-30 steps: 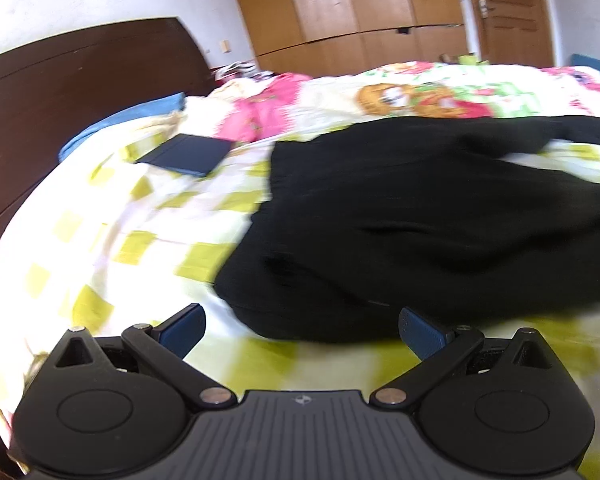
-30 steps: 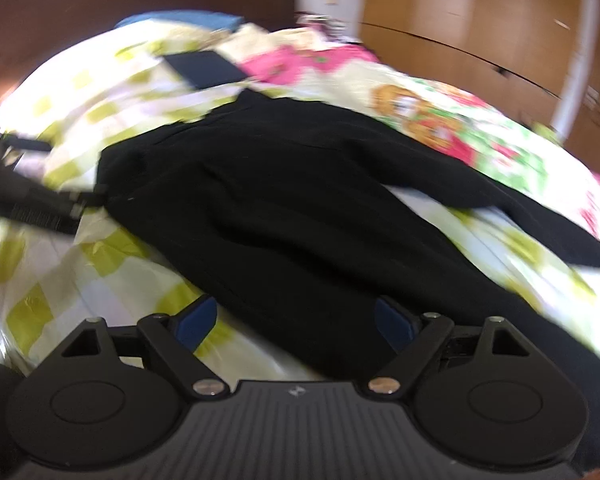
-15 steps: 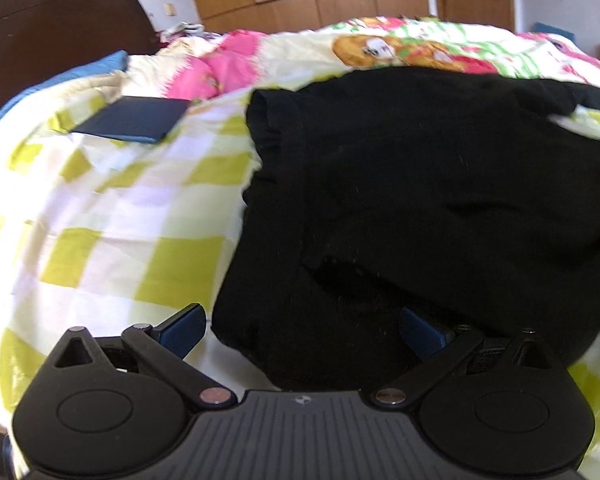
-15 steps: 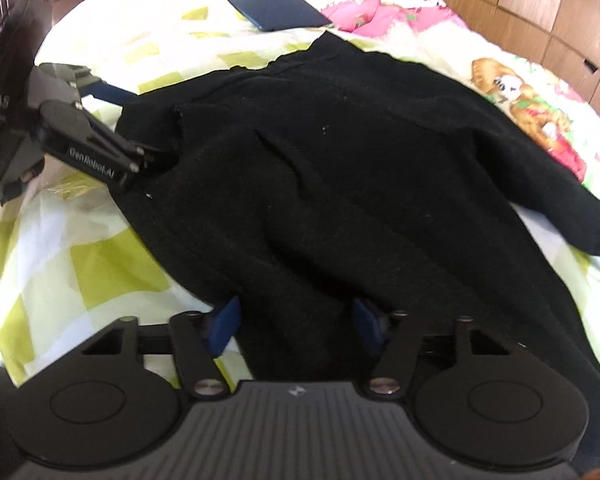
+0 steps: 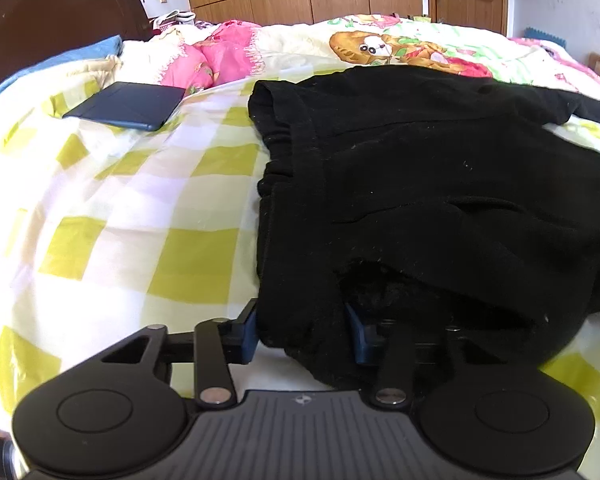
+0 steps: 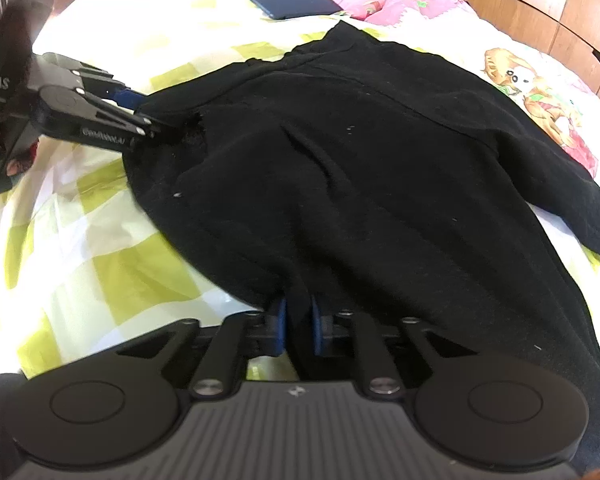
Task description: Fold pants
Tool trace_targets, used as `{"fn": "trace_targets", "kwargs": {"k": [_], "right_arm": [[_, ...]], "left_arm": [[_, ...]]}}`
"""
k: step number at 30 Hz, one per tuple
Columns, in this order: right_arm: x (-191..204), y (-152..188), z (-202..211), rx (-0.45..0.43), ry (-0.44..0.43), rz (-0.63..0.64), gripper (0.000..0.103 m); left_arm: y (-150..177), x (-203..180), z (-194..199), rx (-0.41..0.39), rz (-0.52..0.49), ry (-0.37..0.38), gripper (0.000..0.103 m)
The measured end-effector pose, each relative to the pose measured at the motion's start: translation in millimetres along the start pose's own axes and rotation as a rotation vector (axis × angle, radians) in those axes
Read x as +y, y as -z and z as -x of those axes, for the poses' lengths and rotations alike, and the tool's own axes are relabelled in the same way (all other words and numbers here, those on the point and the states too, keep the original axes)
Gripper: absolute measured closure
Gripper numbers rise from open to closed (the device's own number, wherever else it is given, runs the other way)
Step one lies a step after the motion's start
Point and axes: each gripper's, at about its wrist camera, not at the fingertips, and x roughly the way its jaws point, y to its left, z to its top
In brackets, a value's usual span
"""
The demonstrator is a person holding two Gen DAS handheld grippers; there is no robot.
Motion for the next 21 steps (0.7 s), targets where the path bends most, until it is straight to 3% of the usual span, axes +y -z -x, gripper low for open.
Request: {"fn": "trace_targets", "kwargs": {"k": [5, 12, 15, 18, 21], "right_arm": [[22, 5, 11, 0.025, -0.047, 0.014, 0.093], [76, 19, 29, 0.031, -0.194, 0.040, 0.093], [94, 24, 24, 0.029, -0.225, 0.054, 0.087], [92, 27, 34, 0.003, -0.231, 0.025, 0.085], [64, 33, 49, -0.020, -0.237, -0.074, 0.079]], "left_arm": [[14, 18, 19, -0.003, 0.016, 0.011, 0.051], [50, 36, 55, 0.037, 0.034, -0.068, 0.051], [65, 42, 63, 0.069, 0.074, -0.108, 0.047], [73, 38, 71, 0.071, 0.070, -0.153, 0.041], [71, 27, 83, 0.069, 0.074, -0.200, 0.038]]}}
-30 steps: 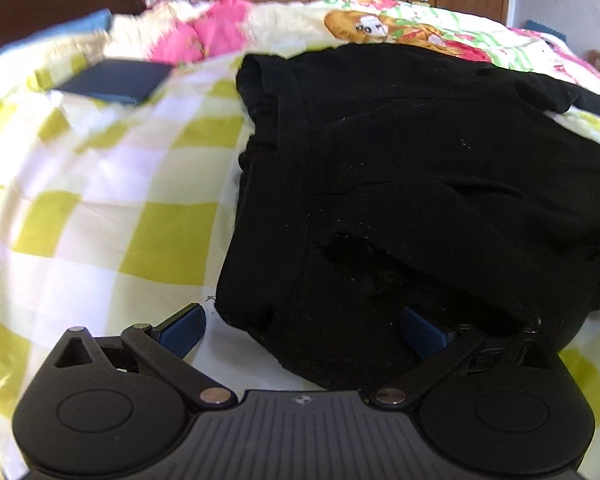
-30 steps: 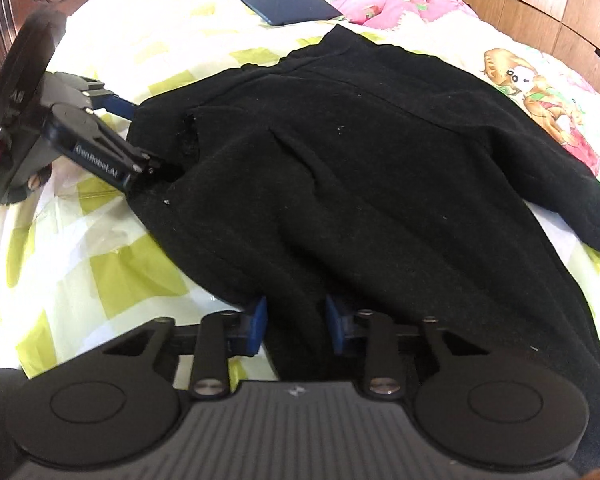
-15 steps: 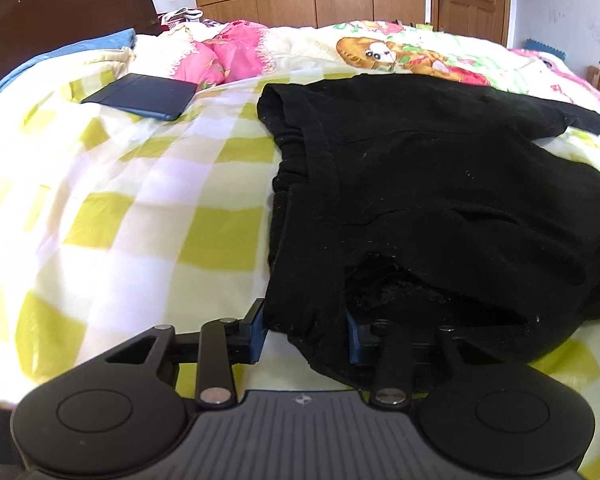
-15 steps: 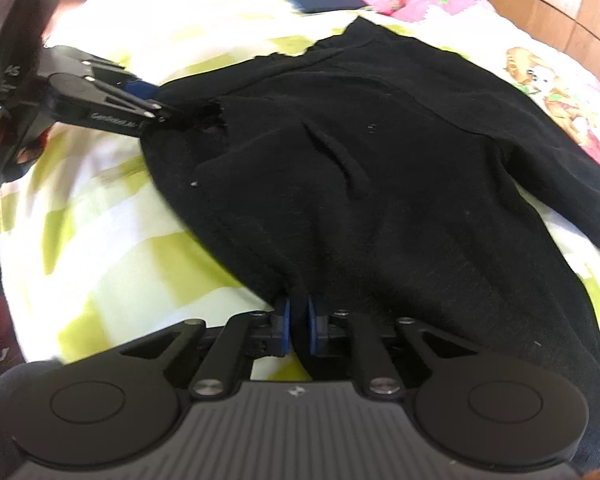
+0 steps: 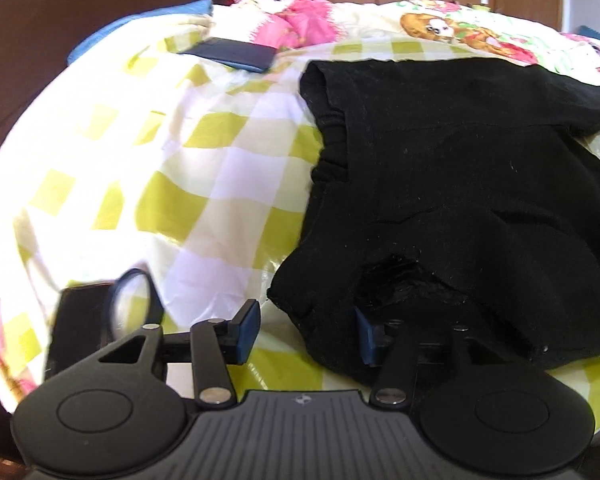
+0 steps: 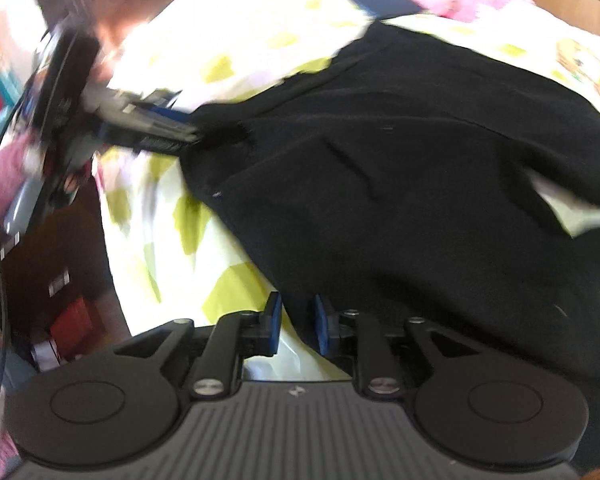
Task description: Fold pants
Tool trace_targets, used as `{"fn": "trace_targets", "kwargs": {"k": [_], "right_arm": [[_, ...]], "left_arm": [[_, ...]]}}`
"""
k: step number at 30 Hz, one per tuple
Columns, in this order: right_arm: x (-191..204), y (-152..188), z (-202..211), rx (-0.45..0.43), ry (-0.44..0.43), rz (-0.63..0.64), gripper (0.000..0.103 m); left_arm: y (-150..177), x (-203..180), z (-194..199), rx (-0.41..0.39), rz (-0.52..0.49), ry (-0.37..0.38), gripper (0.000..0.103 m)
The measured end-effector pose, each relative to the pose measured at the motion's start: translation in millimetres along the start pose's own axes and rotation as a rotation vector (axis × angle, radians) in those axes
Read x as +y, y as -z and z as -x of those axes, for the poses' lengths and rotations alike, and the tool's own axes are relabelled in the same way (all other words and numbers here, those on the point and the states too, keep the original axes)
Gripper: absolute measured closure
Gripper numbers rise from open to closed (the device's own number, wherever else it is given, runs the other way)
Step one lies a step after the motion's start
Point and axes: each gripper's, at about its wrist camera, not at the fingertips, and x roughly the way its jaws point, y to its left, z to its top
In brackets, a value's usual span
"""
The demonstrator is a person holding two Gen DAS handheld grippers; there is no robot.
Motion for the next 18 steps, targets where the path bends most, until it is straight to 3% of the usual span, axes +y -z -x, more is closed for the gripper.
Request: {"fn": "trace_targets", "kwargs": {"k": [5, 9, 13, 16, 18], "right_arm": [[-64, 35, 52, -0.072, 0.153, -0.211, 0.076], [-139, 88, 103, -0.119, 0.363, -0.458, 0.075], [-214, 151, 160, -0.188, 0.569, -0.737, 0.074], [-256, 195, 193, -0.246, 0.647, -0.927, 0.073], [-278, 218, 204, -0.293, 0.648, -1.034, 0.073]], "left_arm": [[-7, -19, 34, -0.079, -0.011, -0.120, 0.037], [-17, -47, 56, -0.143, -0.009, -0.148, 0.037], [-36, -110, 68, -0.170, -0.067, -0.015, 0.033], [-43, -185, 66, -0.154, -0.143, 0.150, 0.033], [-47, -240, 61, -0.142, -0.205, 0.256, 0.033]]}}
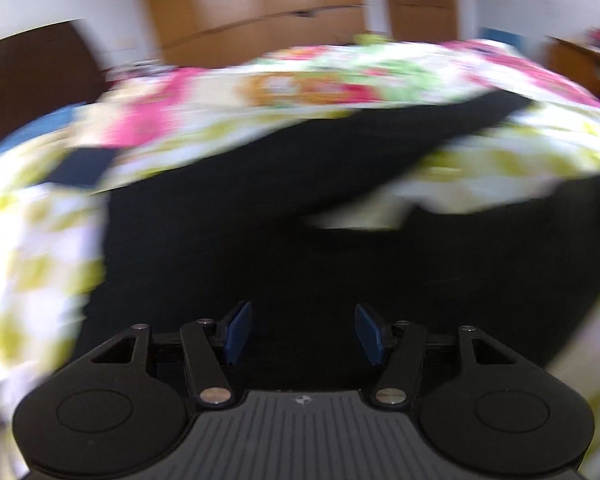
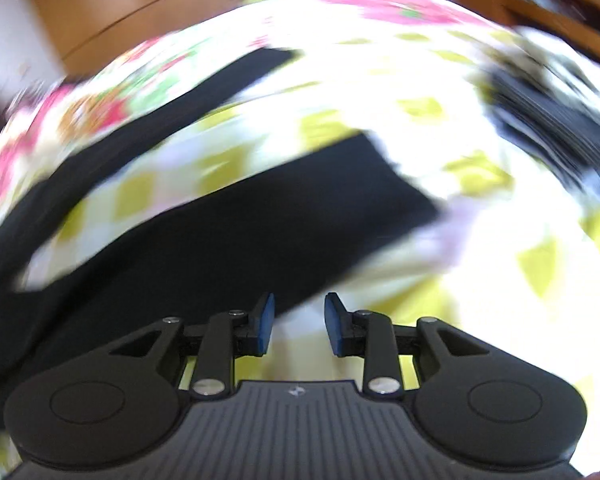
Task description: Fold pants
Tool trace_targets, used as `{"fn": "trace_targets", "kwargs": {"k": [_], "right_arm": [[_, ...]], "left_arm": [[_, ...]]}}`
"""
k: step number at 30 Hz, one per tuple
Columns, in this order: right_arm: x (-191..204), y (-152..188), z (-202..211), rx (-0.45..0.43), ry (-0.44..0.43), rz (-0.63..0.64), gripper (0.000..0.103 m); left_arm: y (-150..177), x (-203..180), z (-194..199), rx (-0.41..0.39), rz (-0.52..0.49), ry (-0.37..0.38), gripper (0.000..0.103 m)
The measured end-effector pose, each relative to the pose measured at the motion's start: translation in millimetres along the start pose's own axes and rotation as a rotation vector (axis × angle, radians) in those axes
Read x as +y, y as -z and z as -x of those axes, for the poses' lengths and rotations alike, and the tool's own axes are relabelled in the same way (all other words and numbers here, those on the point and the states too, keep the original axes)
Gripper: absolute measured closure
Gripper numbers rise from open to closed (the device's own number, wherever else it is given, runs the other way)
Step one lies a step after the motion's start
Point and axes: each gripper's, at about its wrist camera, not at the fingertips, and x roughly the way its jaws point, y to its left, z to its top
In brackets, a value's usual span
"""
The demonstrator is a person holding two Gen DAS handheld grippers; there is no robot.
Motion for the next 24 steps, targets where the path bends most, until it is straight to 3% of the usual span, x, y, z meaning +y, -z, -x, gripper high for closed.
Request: {"fn": "trace_targets", "kwargs": {"k": [4, 7, 9, 11, 14, 16, 20, 24], "right_arm": [[-45, -10, -15, -0.013, -0.090, -0.202, 0.075], [-83, -20, -34, -0.048, -0.138, -0.312, 0.075], [-95, -27, -40, -0.060, -0.169, -0.362, 0.076], [-96, -28, -43, -0.068, -0.189, -0.368, 0.098], [-107, -35, -44, -0.071, -0.250, -0.404, 0.098], [-117, -36, -20, -0.105, -0.275, -0.402, 0.098], [-144, -30, 21, -0.179, -0.210, -0.364, 0.099], [-154, -19, 6, -0.130, -0.015, -0.253, 0.099]], "left_arm": [[-24, -84, -22, 0.002, -0.123, 0.150, 0.033], [-37, -122, -27, -0.002, -0.196, 0.205, 0.033], [-47, -135, -33, -0.001, -0.231, 0.224, 0.033], [-51, -146, -36, 0.007, -0.247, 0.229, 0.033], [-56, -155, -37, 0.028, -0.234, 0.235, 0.033], [-54, -158, -39, 0.032, -0.226, 0.240, 0.033], [-48, -164, -39, 0.005, -0.218, 0.266, 0.029], [-39, -171, -52, -0.004, -0.207, 0.261, 0.022]]}}
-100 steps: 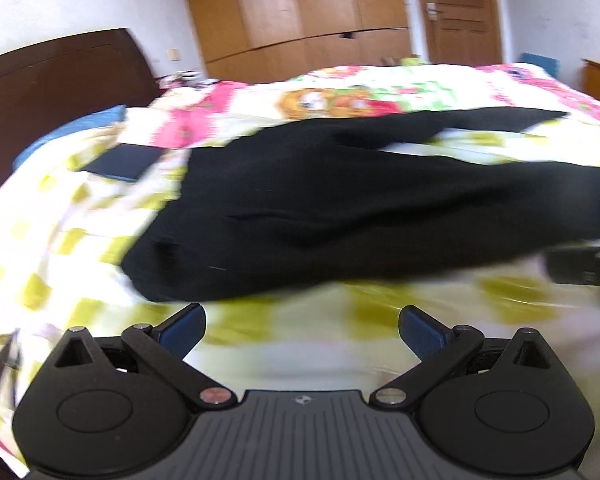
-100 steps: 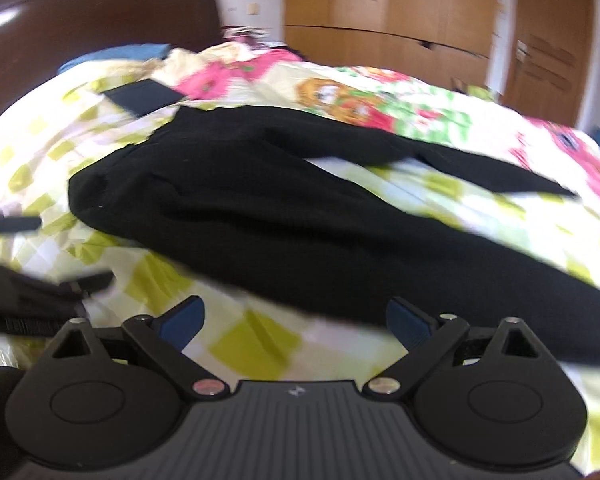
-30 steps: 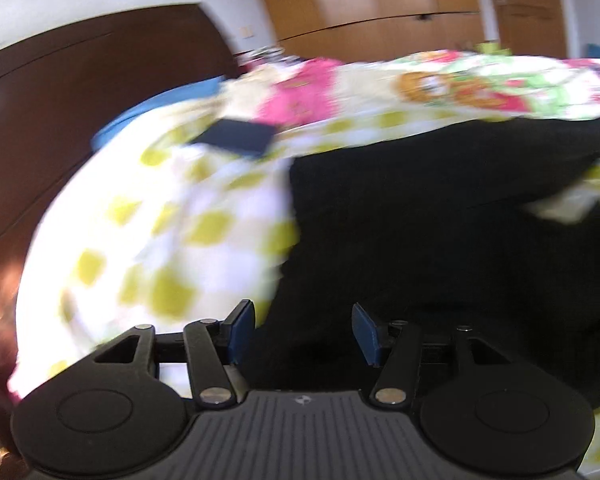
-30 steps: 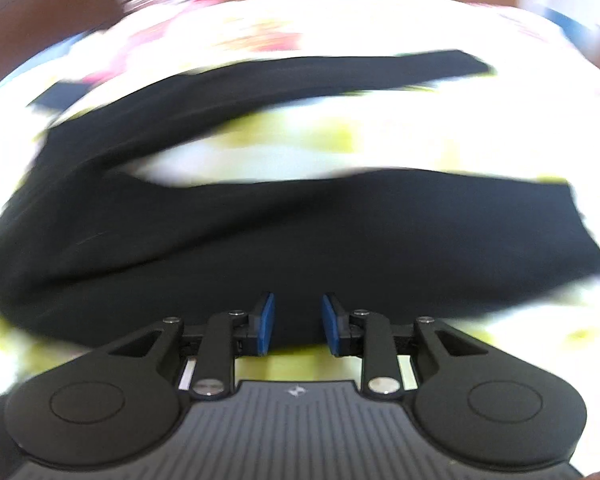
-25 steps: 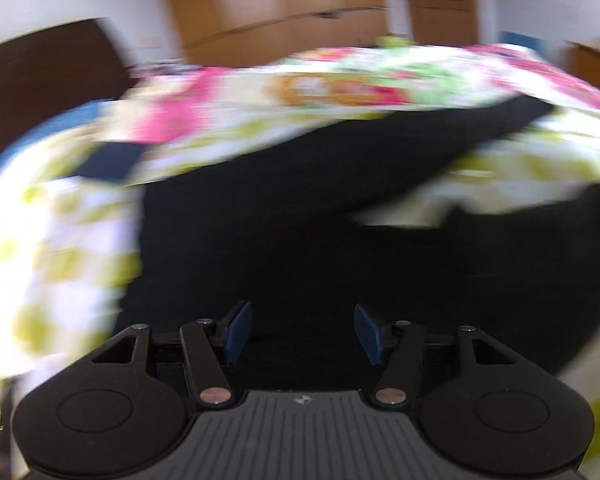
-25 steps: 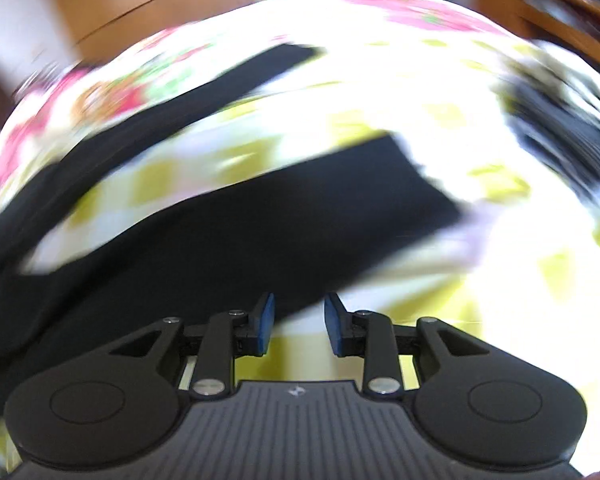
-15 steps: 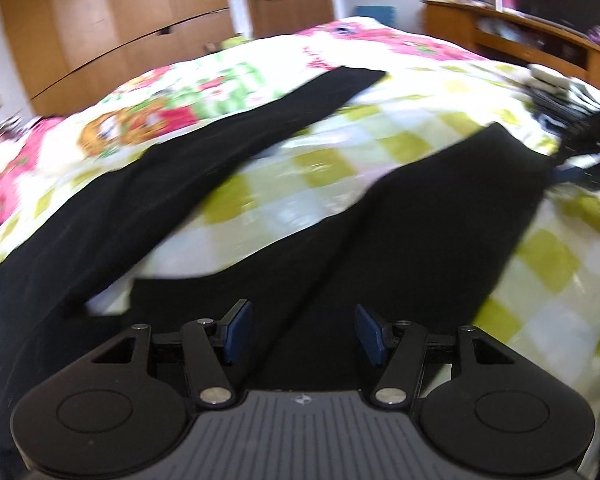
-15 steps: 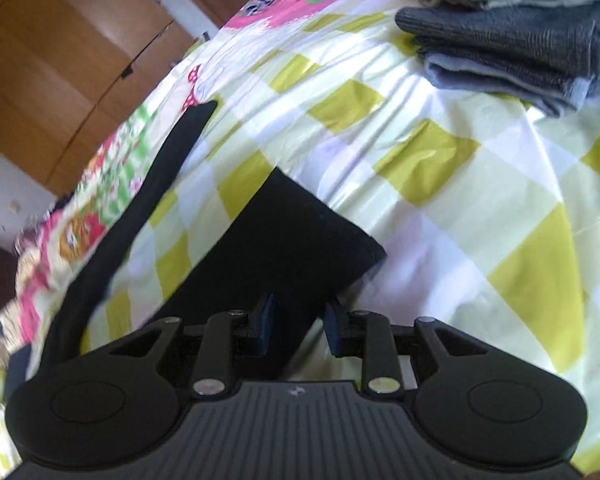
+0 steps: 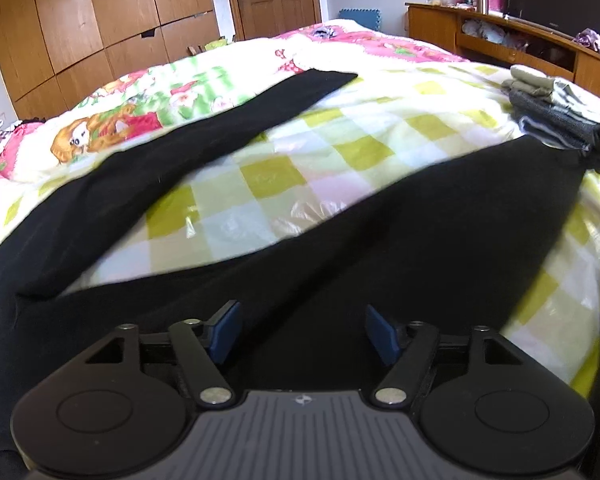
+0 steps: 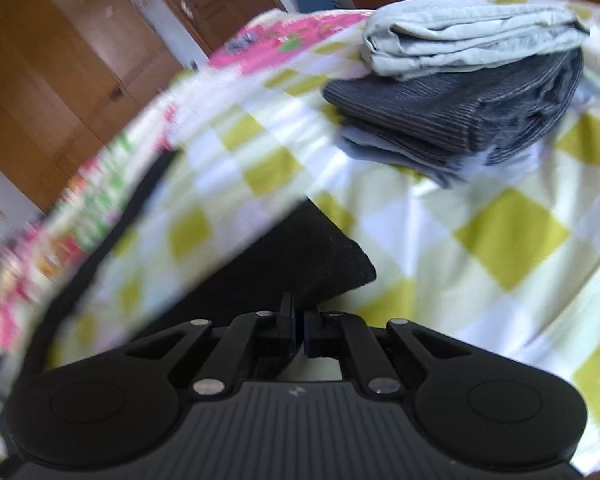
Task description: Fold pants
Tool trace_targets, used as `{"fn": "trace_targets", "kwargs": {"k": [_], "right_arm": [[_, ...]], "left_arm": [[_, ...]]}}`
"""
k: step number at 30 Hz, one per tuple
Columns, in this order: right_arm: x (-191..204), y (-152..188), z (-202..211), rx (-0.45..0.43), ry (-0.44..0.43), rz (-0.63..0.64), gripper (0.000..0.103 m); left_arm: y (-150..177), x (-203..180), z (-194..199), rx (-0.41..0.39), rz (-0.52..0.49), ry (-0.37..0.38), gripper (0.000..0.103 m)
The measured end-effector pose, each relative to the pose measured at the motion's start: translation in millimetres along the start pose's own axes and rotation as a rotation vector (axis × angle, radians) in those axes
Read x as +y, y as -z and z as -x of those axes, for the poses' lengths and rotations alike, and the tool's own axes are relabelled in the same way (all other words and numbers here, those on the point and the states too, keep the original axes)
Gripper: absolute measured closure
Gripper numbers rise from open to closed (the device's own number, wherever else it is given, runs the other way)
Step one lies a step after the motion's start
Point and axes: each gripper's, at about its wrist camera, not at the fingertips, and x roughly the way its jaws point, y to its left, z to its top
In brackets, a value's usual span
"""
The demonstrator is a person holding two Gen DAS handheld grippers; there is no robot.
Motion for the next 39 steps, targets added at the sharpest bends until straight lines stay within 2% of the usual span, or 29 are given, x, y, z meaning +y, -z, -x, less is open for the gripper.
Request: {"fn": "trace_targets", "kwargs": {"k": [2, 4, 6, 9, 10, 12, 15, 18, 21, 22, 23, 25, 27, 28, 29, 30, 31, 33, 35, 37, 38, 39], "right_arm": [[8, 4, -5, 0.011, 0.051, 0.073, 0.097], [16, 4, 6, -0.011, 0.075, 0.109, 0.090], [20, 3, 27, -0.048, 0.102, 0.140, 0.088], [36, 7, 54, -0.117, 0.162, 0.246, 0.087], [46, 10, 60, -0.129, 0.157, 0.288, 0.087], [75, 15, 64, -0.111, 0.081, 0.384, 0.087], [133, 27, 51, -0.030, -0.100, 0.528, 0.087], [203, 49, 22, 0.067, -0.287, 0.704, 0.083], [271, 78, -9, 0.151, -0.418, 0.896, 0.081], [290, 88, -19, 0.167, -0.460, 0.961, 0.076], [307, 98, -31, 0.184, -0.489, 1.025, 0.068], [334, 119, -56, 0.256, -0.526, 1.128, 0.061], [352, 139, -74, 0.310, -0.545, 1.192, 0.062], [359, 148, -80, 0.322, -0.538, 1.219, 0.070], [364, 153, -87, 0.316, -0.515, 1.244, 0.088], [367, 156, -94, 0.293, -0.469, 1.267, 0.091], [372, 155, -102, 0.296, -0.458, 1.259, 0.103], [381, 149, -116, 0.262, -0.385, 1.225, 0.103], [388, 135, -123, 0.235, -0.345, 1.169, 0.103], [390, 122, -123, 0.246, -0.361, 1.123, 0.103], [390, 118, -117, 0.262, -0.388, 1.123, 0.095], [390, 117, -109, 0.293, -0.434, 1.134, 0.094]], "left_arm": [[4, 3, -10, 0.023, 0.002, -0.019, 0.022], [5, 11, -7, 0.023, 0.011, -0.032, 0.022], [5, 23, 2, 0.002, 0.022, -0.048, 0.022], [7, 47, 19, -0.036, 0.047, -0.067, 0.019], [8, 54, 23, -0.046, 0.047, -0.079, 0.018], [9, 70, 28, -0.062, 0.033, -0.113, 0.018], [7, 98, 28, -0.074, 0.030, -0.149, 0.018], [10, 122, 21, -0.060, -0.011, -0.177, 0.018], [17, 144, 14, -0.037, -0.035, -0.218, 0.018], [21, 154, 13, -0.030, -0.026, -0.229, 0.018], [24, 162, 11, -0.024, -0.013, -0.236, 0.018], [31, 180, 7, -0.013, 0.011, -0.247, 0.018], [37, 194, -1, 0.001, 0.032, -0.248, 0.018], [40, 200, -5, 0.005, 0.040, -0.245, 0.018], [41, 206, -9, 0.009, 0.044, -0.248, 0.018], [43, 210, -13, 0.012, 0.045, -0.251, 0.018], [43, 214, -18, 0.012, 0.044, -0.251, 0.017], [43, 223, -27, 0.002, 0.045, -0.264, 0.009], [41, 232, -30, -0.008, 0.081, -0.264, 0.006], [40, 236, -25, -0.021, 0.103, -0.259, 0.006], [40, 236, -21, -0.028, 0.098, -0.270, 0.006], [41, 237, -14, -0.039, 0.099, -0.273, 0.006]]}}
